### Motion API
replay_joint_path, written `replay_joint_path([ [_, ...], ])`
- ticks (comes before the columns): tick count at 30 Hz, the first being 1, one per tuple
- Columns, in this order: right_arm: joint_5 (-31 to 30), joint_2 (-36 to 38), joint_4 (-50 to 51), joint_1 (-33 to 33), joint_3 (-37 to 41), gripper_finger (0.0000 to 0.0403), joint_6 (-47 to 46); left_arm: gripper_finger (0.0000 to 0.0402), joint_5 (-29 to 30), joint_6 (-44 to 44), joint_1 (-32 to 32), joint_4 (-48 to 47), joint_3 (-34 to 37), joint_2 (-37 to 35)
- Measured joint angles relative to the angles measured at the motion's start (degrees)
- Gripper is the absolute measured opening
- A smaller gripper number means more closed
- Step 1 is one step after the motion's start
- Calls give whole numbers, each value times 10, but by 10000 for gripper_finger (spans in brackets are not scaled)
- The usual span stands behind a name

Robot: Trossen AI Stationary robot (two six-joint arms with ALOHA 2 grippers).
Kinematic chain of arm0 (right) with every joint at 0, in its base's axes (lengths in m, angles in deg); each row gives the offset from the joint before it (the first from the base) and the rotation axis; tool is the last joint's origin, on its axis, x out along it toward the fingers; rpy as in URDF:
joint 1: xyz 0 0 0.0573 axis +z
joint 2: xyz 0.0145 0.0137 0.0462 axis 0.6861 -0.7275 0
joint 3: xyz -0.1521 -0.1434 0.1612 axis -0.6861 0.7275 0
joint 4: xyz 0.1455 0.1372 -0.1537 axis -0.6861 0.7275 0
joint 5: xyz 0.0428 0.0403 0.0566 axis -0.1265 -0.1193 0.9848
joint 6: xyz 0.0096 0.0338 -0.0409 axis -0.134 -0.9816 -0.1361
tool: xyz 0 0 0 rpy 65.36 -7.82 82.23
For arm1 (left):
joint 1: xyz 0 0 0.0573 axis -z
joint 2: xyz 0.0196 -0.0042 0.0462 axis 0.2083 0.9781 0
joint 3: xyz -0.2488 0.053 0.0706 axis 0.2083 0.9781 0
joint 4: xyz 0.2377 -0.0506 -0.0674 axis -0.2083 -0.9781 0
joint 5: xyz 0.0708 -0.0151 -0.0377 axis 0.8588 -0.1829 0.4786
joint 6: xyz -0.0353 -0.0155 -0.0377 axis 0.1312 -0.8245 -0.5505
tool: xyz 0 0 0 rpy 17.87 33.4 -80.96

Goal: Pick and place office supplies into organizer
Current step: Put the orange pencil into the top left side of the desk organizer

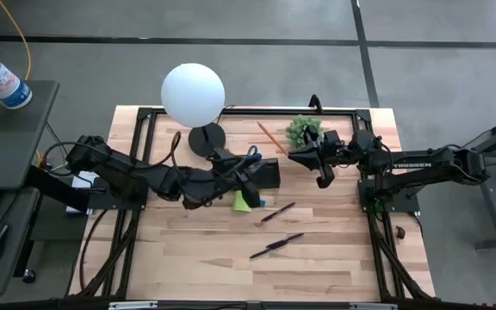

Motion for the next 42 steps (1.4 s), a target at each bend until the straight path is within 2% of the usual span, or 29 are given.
replay_joint_path([
  [5, 5, 0, -22, 0, 0, 0, 0, 182, -21, 11, -32, 49, 0, 3],
  [10, -11, 0, -38, 0, 0, 0, -18, 201, -68, 88, -53, 145, 0, 13],
  [22, -21, 0, -58, 5, 0, 0, -29, 171, -95, 108, -93, 202, 0, 20],
  [30, -25, 0, -58, 5, 0, 0, -30, 169, -194, 108, -120, 219, 0, 19],
  [36, -26, 0, -58, 5, 0, 0, -30, 145, -207, 108, -119, 218, 0, 19],
  [42, -25, 0, -56, 5, 0, 0, -30, 105, -215, 108, -119, 219, 0, 19],
])
